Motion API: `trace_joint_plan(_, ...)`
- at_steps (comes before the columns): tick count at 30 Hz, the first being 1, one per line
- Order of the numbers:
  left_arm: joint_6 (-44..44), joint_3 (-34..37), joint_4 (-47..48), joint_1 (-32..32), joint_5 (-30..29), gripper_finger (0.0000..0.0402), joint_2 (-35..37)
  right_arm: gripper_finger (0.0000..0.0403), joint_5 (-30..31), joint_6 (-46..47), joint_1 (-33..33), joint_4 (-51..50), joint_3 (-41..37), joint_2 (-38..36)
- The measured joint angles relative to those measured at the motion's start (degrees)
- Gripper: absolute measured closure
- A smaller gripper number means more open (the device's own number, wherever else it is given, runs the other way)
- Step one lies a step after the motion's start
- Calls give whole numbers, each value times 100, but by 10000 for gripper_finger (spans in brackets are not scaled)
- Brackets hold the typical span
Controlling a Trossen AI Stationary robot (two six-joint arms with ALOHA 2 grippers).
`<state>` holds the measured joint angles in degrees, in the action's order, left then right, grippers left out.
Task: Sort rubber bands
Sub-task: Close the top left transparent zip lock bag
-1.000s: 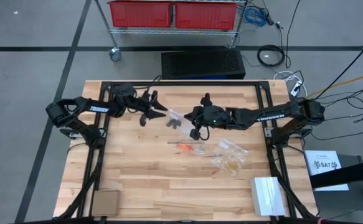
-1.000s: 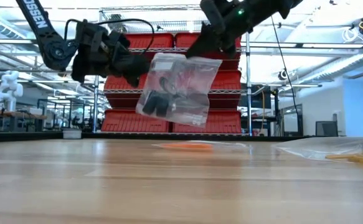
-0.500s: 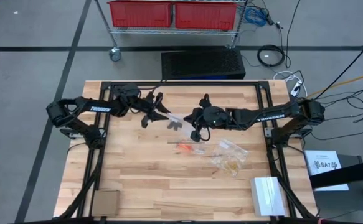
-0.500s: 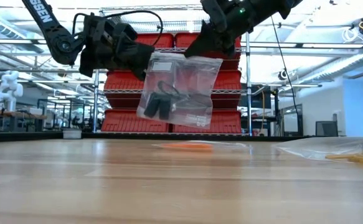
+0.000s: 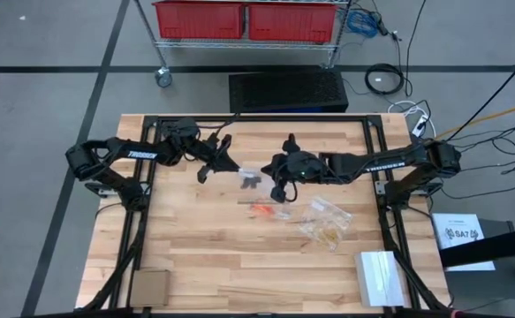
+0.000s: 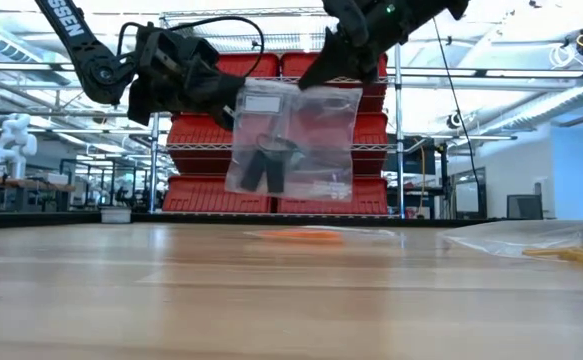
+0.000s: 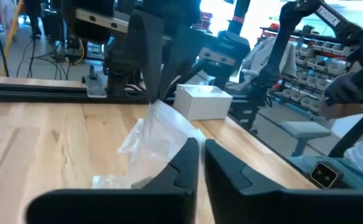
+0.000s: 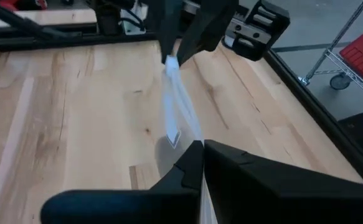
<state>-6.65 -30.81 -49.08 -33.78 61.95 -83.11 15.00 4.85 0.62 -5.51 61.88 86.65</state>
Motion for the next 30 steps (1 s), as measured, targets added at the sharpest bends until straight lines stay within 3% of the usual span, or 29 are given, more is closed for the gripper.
trace_joint_plan(8,159,0,16,0,-95,398,0,386,-31,222,-15,-692,466,0)
trace_joint_plan(21,560,0,225,222,-750,400,0,240,-651,199,76,425,558,509)
trace_joint_plan(25,566,0,234,271,-804,400,0,234,-733,157,205,624,556,740)
trace_joint_plan(30,596,0,252,269,-827,400,0,257,-789,134,307,765,580,921)
